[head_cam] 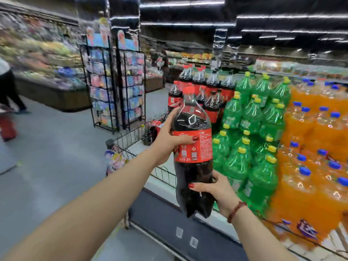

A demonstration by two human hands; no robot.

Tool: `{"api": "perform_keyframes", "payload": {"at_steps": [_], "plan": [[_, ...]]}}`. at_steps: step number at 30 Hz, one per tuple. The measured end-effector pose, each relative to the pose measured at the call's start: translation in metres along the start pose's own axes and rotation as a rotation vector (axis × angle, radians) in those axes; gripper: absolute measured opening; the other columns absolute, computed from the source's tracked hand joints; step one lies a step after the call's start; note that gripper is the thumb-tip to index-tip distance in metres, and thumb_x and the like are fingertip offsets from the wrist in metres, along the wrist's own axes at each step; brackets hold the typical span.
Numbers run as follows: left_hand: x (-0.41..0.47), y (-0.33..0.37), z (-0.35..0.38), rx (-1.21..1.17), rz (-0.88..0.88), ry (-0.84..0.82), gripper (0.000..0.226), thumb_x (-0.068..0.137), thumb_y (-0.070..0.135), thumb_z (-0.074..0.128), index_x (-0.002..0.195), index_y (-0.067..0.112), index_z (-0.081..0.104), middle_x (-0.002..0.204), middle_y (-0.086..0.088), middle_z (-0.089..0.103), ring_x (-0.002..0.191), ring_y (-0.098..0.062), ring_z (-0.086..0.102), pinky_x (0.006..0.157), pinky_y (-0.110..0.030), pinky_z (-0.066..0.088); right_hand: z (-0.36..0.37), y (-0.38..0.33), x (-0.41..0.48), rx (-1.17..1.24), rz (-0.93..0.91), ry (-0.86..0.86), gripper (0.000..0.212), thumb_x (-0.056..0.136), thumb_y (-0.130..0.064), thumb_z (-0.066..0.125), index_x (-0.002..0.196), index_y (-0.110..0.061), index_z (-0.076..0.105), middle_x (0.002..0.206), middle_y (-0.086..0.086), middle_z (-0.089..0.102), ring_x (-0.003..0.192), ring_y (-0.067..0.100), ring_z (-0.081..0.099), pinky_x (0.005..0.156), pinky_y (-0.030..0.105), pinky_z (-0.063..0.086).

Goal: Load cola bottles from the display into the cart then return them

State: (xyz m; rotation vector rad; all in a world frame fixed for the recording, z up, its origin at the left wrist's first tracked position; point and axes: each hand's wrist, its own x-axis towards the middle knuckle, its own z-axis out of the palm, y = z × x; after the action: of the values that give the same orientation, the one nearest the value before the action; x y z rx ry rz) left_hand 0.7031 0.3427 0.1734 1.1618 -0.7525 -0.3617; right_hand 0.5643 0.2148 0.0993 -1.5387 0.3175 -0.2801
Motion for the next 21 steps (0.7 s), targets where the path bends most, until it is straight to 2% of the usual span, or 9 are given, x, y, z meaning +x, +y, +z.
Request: {"api": "perform_keyframes", "payload": {"at_steps": [3, 5, 8, 12, 16, 21], "plan": [[0.012, 0.002, -0.040, 0.020, 0.000, 0.067, 0.092, 0.050, 0.002, 0.083, 0.123, 0.048, 0.050, 0.114, 0.007, 0.069, 0.107, -0.023, 0.066, 0.081, -0.040, 0.056, 0.027, 0.002, 0.040, -0.010, 0.018, -0.059, 0.072, 0.029, -0.018, 0.089, 0.096, -0.004, 0.068, 0.090, 0.007, 0.076, 0.083, 0.021, 0.071, 0.072, 0.030, 0.054], [0.025, -0.002, -0.064, 0.034, -0.001, 0.097, 0.093, 0.053, 0.000, 0.082, 0.126, 0.047, 0.048, 0.112, 0.011, 0.070, 0.107, -0.021, 0.067, 0.082, -0.042, 0.056, 0.040, 0.006, 0.069, -0.023, 0.024, -0.080, 0.067, 0.033, -0.014, 0.089, 0.096, -0.006, 0.068, 0.090, 0.006, 0.076, 0.084, 0.020, 0.071, 0.071, 0.029, 0.054], [0.055, -0.014, -0.097, 0.039, -0.013, 0.138, 0.101, 0.052, 0.004, 0.085, 0.134, 0.047, 0.044, 0.124, 0.004, 0.065, 0.113, -0.024, 0.064, 0.088, -0.049, 0.055, 0.053, 0.013, 0.121, -0.040, 0.023, -0.119, 0.065, 0.037, -0.012, 0.087, 0.098, -0.006, 0.067, 0.089, 0.005, 0.076, 0.081, 0.017, 0.072, 0.066, 0.024, 0.054], [0.111, -0.033, -0.139, 0.088, -0.037, 0.171, 0.106, 0.056, 0.002, 0.084, 0.143, 0.039, 0.037, 0.127, 0.004, 0.062, 0.113, -0.025, 0.064, 0.090, -0.052, 0.054, 0.068, 0.023, 0.200, -0.032, 0.027, -0.155, 0.066, 0.037, -0.014, 0.088, 0.100, -0.007, 0.066, 0.090, 0.004, 0.075, 0.079, 0.016, 0.072, 0.063, 0.023, 0.054], [0.174, -0.051, -0.172, 0.132, -0.073, 0.162, 0.114, 0.050, 0.012, 0.087, 0.145, 0.043, 0.034, 0.135, -0.003, 0.057, 0.115, -0.028, 0.063, 0.091, -0.056, 0.053, 0.075, 0.028, 0.277, -0.030, 0.033, -0.161, 0.062, 0.041, -0.010, 0.087, 0.099, -0.007, 0.067, 0.090, 0.004, 0.075, 0.081, 0.016, 0.071, 0.063, 0.022, 0.053], [0.242, -0.068, -0.202, 0.168, -0.049, 0.124, 0.106, 0.047, 0.010, 0.086, 0.137, 0.045, 0.041, 0.133, 0.003, 0.058, 0.116, -0.021, 0.063, 0.091, -0.047, 0.055, 0.080, 0.031, 0.356, -0.010, 0.027, -0.138, 0.062, 0.042, -0.007, 0.090, 0.100, -0.011, 0.066, 0.093, 0.003, 0.075, 0.089, 0.021, 0.070, 0.075, 0.034, 0.054]]}}
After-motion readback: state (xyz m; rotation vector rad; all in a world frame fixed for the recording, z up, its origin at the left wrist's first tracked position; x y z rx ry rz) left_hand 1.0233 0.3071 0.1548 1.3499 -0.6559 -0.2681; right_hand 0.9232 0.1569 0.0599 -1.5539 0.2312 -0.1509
